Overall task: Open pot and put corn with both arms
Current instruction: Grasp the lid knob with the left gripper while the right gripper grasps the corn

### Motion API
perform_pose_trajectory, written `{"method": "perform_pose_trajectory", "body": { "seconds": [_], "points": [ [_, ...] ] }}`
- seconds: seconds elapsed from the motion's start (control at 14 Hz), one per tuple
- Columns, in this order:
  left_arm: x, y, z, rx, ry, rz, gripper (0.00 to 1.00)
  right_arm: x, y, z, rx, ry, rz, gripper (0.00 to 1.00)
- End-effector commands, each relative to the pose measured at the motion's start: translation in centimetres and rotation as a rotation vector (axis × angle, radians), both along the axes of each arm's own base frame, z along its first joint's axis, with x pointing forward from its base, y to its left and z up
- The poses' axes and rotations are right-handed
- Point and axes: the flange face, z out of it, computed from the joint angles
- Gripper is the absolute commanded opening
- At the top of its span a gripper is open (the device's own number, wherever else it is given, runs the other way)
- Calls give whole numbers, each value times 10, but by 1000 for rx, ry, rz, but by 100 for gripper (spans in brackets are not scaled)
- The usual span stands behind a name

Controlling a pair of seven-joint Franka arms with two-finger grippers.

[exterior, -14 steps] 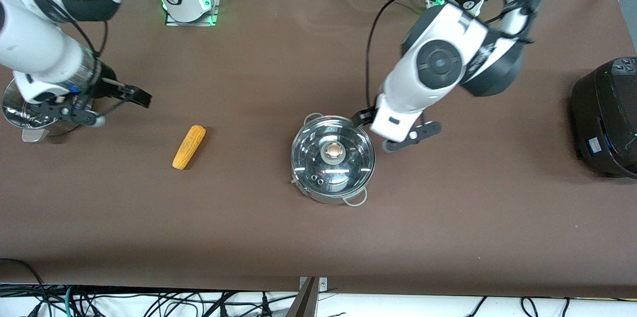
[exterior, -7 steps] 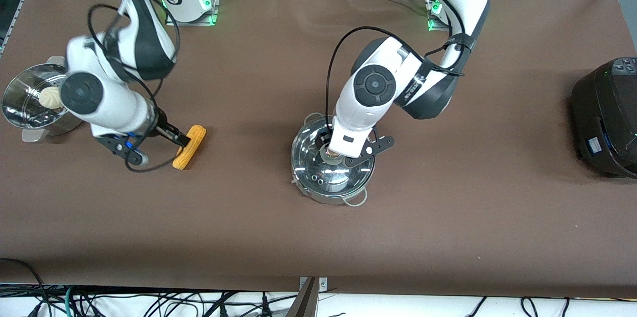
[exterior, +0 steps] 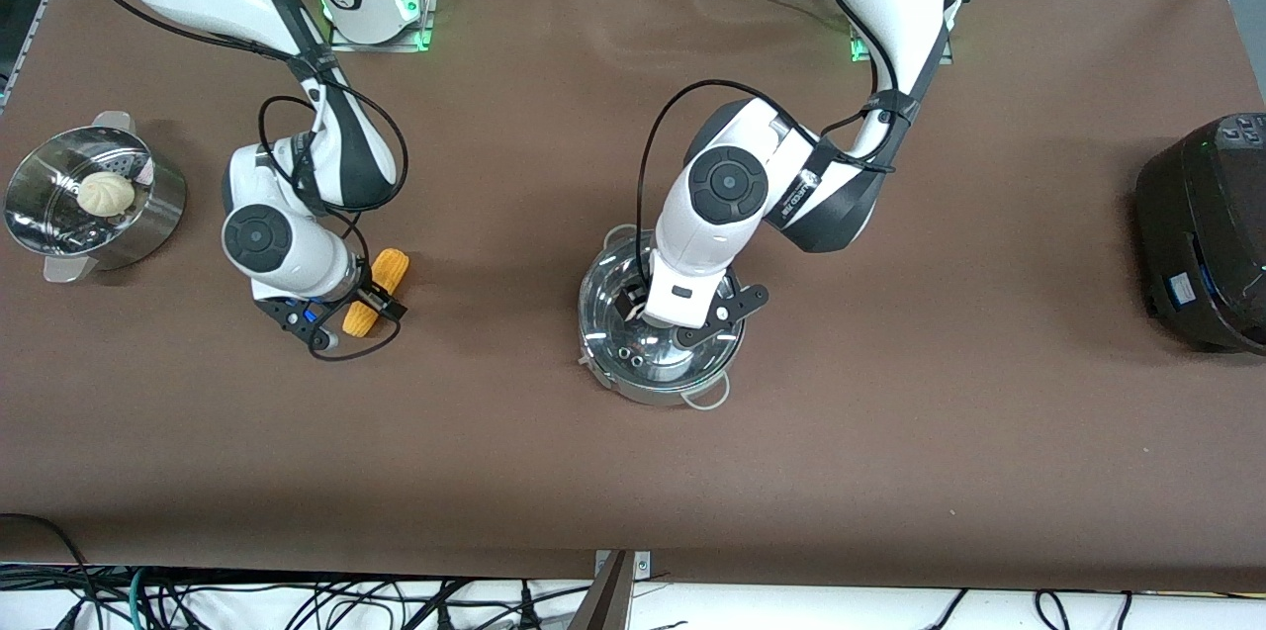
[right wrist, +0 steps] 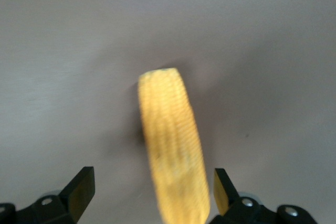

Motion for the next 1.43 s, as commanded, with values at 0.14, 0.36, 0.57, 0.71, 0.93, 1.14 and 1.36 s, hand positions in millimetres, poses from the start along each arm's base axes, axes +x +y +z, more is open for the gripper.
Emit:
{"method": "perform_pose_trajectory", "body": {
  "seconds": [0.14,0.36,0.57,0.71,0.93,1.14,1.36],
  "points": [
    [4,-7,2,5,-36,7,98,-25,-10,-26,-11,-33,21,89],
    [4,-7,-1,8,-31,6,78,-24,-8,-31,-12,-27,21,31],
    [2,-9,-6,12,-26,5,60,-22,-8,-30,-12,-29,22,17],
    [2,-9,-6,13,-25,6,45,-19,-8,-26,-11,-36,27,16],
    [1,-7,1,14,-23,5,0,-6,-5,-5,-24,-17,28,13],
    [-6,0,29,35,12,-1,0,22,6,48,-54,52,19,13],
    [-6,36,105,29,8,20,0,37,14,98,-61,101,6,13]
  ]
}}
